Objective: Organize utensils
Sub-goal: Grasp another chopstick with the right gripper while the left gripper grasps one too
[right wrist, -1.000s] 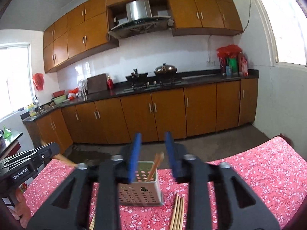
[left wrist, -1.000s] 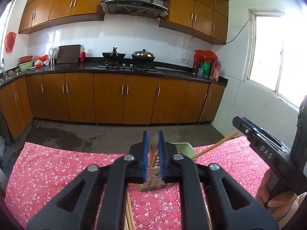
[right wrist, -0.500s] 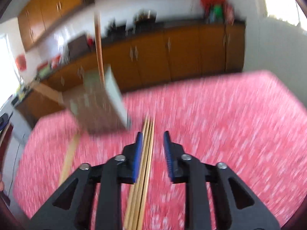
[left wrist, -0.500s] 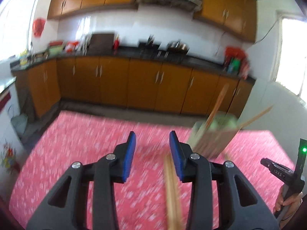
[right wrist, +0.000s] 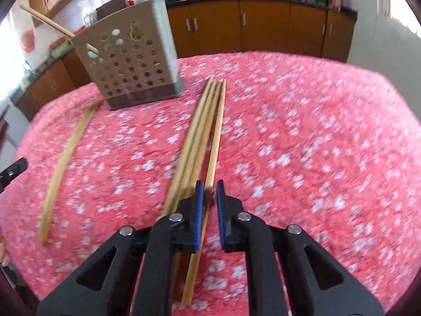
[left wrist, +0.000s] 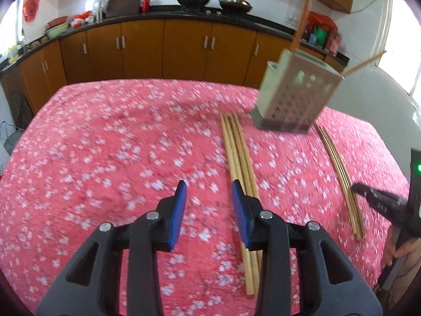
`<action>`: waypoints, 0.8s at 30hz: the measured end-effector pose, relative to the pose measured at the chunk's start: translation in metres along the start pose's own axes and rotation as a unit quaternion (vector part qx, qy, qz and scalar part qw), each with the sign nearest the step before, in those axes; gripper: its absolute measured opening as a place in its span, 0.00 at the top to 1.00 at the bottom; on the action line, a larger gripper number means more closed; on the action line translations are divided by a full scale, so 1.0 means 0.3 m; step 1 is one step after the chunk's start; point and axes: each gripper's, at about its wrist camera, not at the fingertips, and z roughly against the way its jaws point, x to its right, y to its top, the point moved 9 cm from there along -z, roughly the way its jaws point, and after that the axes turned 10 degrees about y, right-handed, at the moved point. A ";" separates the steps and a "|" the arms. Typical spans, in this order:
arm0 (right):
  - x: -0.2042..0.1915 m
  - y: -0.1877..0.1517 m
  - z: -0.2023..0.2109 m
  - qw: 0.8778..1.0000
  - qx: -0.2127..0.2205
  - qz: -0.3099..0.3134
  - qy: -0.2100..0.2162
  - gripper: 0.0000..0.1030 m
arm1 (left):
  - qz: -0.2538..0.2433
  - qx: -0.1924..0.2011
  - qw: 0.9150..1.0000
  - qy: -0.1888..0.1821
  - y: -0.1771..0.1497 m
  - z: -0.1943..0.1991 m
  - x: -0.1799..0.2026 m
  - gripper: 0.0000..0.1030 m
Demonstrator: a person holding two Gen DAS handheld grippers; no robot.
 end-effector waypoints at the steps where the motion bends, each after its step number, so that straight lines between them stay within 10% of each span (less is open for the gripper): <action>1: 0.016 0.004 -0.003 1.000 0.002 -0.003 -0.012 0.93 | -0.003 -0.004 1.000 -0.003 -0.011 -0.006 0.011 0.67; 24: 0.032 -0.047 0.011 1.000 0.000 -0.016 0.007 0.92 | -0.071 -0.044 0.996 0.026 -0.106 -0.108 0.094 0.82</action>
